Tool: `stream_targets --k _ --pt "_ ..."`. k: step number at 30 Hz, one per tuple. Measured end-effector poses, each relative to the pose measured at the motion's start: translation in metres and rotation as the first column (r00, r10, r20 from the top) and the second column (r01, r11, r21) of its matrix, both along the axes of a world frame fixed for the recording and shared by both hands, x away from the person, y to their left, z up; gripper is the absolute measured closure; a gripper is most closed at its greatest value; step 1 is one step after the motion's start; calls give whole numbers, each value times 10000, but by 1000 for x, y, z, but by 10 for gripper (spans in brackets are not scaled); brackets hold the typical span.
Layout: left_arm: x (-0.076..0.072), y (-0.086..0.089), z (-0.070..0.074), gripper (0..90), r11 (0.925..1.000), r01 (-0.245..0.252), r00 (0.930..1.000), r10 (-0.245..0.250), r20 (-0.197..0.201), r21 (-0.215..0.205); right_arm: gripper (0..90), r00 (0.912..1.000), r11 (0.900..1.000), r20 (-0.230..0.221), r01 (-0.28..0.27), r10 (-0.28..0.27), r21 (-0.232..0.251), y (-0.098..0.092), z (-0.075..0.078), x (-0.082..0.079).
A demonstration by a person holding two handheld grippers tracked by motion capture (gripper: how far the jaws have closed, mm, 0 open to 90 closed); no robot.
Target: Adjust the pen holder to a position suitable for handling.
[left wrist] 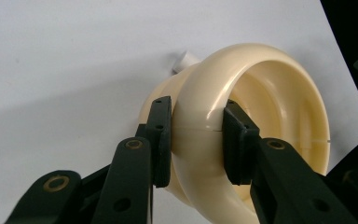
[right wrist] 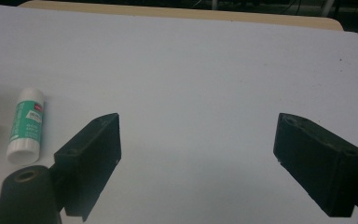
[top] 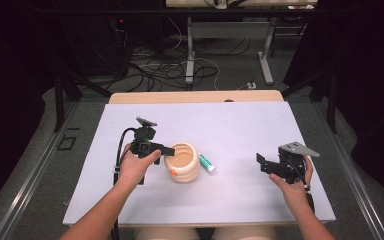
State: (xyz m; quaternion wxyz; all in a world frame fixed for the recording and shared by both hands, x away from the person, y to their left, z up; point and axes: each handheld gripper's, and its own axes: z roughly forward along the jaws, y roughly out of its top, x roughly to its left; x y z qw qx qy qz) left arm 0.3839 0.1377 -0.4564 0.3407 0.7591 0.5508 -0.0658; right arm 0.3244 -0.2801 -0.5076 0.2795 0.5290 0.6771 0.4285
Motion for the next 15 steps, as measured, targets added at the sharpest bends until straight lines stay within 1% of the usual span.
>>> stream_targets --k 5,6,7,11,12,15 --pt "-8 -2 -4 680 9998 118 9996 -122 -259 -149 142 10000 10000 10 -42 42 -16 -1 0 0" --pt "-10 -3 -4 680 9998 131 9995 -136 -270 -173 143 10000 10000 -40 -43 43 -43 -1 1 0" --pt "-12 -4 -5 680 9997 177 9994 -182 -280 -194 142 10000 10000 37 -14 14 -29 0 0 0" --pt "-19 -8 -6 680 9992 349 9989 -354 -293 -191 142 10000 9999 8 -94 94 -63 0 1 0" --pt "-20 -9 -7 680 9992 326 9990 -333 -305 -241 142 9999 10000 76 -72 73 -51 0 1 0" --pt "-25 -12 -8 680 9984 448 9983 -461 -361 -356 142 10000 10000 56 -76 76 -42 0 1 0"
